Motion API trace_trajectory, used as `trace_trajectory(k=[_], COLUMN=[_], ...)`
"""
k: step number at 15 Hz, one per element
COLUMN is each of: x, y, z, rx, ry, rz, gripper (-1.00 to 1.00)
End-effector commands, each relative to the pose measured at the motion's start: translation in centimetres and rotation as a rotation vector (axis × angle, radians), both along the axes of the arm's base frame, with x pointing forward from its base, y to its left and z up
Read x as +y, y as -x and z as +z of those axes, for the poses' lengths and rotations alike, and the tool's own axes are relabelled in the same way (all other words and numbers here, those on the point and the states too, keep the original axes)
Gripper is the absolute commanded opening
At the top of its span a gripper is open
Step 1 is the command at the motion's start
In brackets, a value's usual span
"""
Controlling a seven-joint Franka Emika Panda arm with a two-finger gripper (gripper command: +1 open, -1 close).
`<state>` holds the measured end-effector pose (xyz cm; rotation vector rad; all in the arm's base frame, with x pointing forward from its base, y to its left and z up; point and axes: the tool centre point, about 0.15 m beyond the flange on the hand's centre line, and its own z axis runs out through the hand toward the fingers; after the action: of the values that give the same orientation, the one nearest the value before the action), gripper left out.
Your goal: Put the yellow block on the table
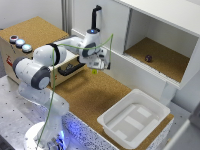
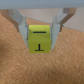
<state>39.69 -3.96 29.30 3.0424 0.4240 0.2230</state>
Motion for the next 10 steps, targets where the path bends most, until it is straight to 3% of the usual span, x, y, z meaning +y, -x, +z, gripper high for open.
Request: trace_trajectory(k=[1, 5, 6, 7, 8, 10], x=[-2.4, -1.9, -1.1, 0.0, 1.2, 1.2], y=[-0.9, -1.4, -1.5, -1.4, -1.2, -1.2], z=[-9.7, -11.1, -10.8, -9.6, -8.1, -8.1], rx=[-0.094, -0.036, -0.003, -0.002, -0.002, -0.002], ry=[-0.093, -0.209, -0.211, -0.181, -0.139, -0.139], rz=[-0.182, -0.231, -0.226, -0.223, -0.218, -0.218], gripper=[-1.00, -1.00, -1.00, 1.00, 1.00, 1.00])
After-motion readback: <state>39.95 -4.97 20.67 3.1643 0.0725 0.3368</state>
